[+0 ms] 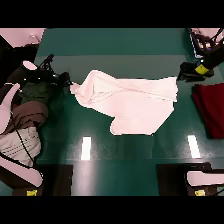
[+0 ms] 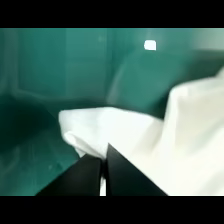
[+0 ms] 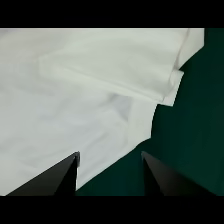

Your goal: Fold the shirts.

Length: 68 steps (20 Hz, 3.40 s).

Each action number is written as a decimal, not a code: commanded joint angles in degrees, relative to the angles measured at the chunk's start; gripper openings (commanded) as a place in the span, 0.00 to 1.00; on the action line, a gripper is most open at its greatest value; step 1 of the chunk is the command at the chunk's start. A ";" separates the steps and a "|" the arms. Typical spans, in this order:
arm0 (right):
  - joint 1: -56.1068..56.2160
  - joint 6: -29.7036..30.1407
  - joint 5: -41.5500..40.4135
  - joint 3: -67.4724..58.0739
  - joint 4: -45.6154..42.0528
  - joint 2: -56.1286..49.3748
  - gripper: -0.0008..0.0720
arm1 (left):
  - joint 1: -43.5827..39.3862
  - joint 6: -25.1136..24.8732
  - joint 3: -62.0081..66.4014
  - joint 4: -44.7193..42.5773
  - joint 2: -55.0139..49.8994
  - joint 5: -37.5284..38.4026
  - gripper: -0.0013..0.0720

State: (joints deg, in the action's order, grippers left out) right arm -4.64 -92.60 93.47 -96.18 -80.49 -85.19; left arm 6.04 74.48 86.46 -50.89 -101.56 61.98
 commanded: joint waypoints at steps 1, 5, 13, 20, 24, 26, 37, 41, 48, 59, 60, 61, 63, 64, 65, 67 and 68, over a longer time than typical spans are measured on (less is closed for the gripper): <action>-1.42 0.72 0.96 11.61 0.02 6.08 0.63 | 3.04 -1.92 5.57 -1.66 0.17 17.75 0.05; -3.80 0.74 -0.66 33.14 6.78 15.74 0.63 | 4.46 -2.49 5.84 -8.15 4.42 30.03 0.05; 3.69 1.16 -21.90 61.81 24.24 23.41 0.63 | 4.35 -2.51 -5.33 -9.03 13.16 35.19 0.05; 11.37 0.13 -33.86 65.90 25.16 23.50 0.25 | 4.35 -2.51 -9.94 -9.84 20.81 34.69 0.05; 8.13 2.25 -28.33 62.25 20.00 25.64 0.03 | 4.37 -3.08 -16.48 -10.05 27.10 30.82 0.05; 3.02 2.23 -20.83 56.52 12.22 29.00 0.03 | 4.37 -3.98 -23.04 -9.84 30.03 29.11 0.05; -15.32 6.12 -7.80 37.62 4.50 34.64 0.03 | 4.35 -4.52 -40.37 5.70 32.04 18.80 0.05; -4.90 6.10 -7.78 37.62 4.37 31.91 0.03 | 4.35 -4.48 -41.62 5.90 32.04 20.55 0.05; 1.77 5.49 -7.96 37.62 4.35 27.41 0.03 | 4.35 -5.38 -36.17 5.99 32.61 29.73 0.93; -3.32 5.51 -7.78 37.62 4.44 27.47 0.03 | 4.35 -19.23 -48.19 -8.24 37.46 15.82 0.93; -3.32 5.49 -7.78 37.62 4.44 27.47 0.03 | 4.35 -19.50 -50.05 -8.24 37.46 14.03 0.93; -3.32 5.51 -7.74 37.62 4.42 27.50 0.03 | 4.35 -19.54 -51.06 -8.20 37.46 12.87 0.93; -3.32 5.51 -7.76 37.62 4.44 27.47 0.03 | 4.35 -20.90 -51.60 -7.72 37.46 12.37 0.92; -3.32 5.49 -7.76 37.62 4.42 27.47 0.03 | 4.33 -20.94 -51.60 -7.37 37.46 12.31 0.92; -3.32 5.51 -7.76 37.62 4.44 27.47 0.03 | 3.96 -20.94 -51.60 -7.45 37.46 12.09 0.92; -3.32 5.49 -7.74 37.62 4.46 27.47 0.03 | 1.79 -22.27 -51.60 -7.91 37.46 11.63 0.92; -3.32 5.49 -7.63 37.62 4.46 27.50 0.03 | 0.35 -22.29 -51.60 -8.98 37.46 10.69 0.92</action>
State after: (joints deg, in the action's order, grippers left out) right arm -7.92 -87.09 85.71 -58.50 -76.07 -57.69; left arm 8.62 53.63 35.40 -58.67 -64.14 74.70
